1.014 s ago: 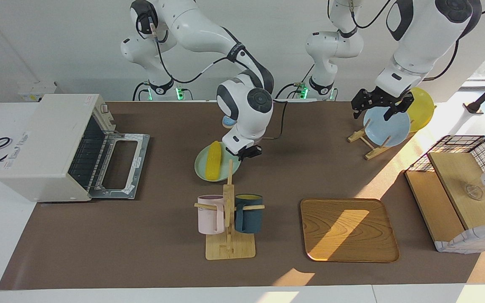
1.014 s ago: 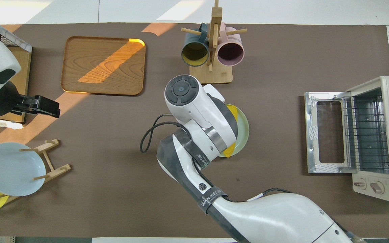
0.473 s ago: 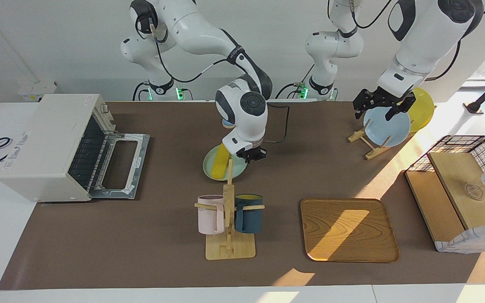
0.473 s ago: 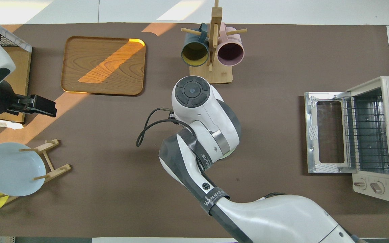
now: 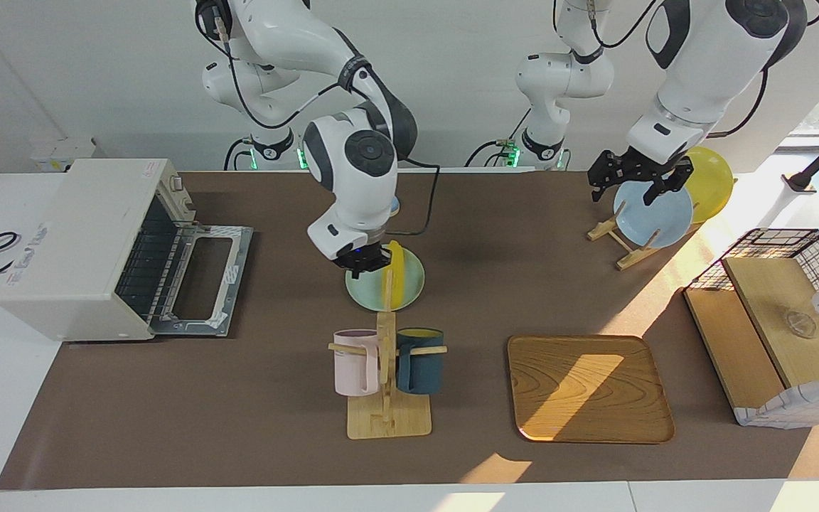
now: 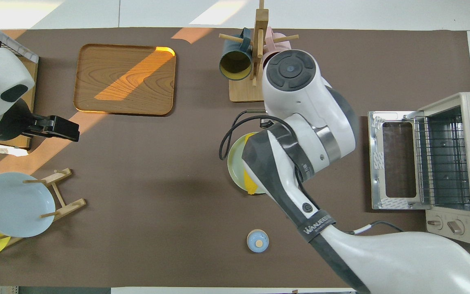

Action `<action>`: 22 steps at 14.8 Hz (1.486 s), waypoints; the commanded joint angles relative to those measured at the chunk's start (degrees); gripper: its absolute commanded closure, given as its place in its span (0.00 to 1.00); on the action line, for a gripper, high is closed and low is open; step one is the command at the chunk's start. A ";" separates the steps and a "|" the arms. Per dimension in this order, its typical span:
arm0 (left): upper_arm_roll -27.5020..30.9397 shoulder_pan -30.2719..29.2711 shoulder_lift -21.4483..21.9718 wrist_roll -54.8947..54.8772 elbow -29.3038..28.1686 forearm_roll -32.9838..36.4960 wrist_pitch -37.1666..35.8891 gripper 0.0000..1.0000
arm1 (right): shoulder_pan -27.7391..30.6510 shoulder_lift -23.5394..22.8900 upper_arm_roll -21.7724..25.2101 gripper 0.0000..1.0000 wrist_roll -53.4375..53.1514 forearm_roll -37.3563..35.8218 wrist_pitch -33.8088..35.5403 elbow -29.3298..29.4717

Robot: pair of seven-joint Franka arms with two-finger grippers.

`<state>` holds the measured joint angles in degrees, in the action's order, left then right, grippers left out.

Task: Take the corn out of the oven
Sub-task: 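Set the green plate on the table with the right gripper, then reach the left gripper to the corn while the right gripper withdraws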

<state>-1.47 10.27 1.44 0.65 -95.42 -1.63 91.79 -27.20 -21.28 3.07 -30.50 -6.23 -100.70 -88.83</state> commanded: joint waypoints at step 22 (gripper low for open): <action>0.68 31.21 -29.91 17.55 3.67 -8.30 33.44 0.00 | 20.78 10.12 -0.78 1.00 15.38 -8.01 -23.22 -33.42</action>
<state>-1.83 40.58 -26.77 17.92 -92.55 -10.32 123.38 -8.66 -12.78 3.16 -15.91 -12.80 -121.74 -119.71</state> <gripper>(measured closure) 0.000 0.991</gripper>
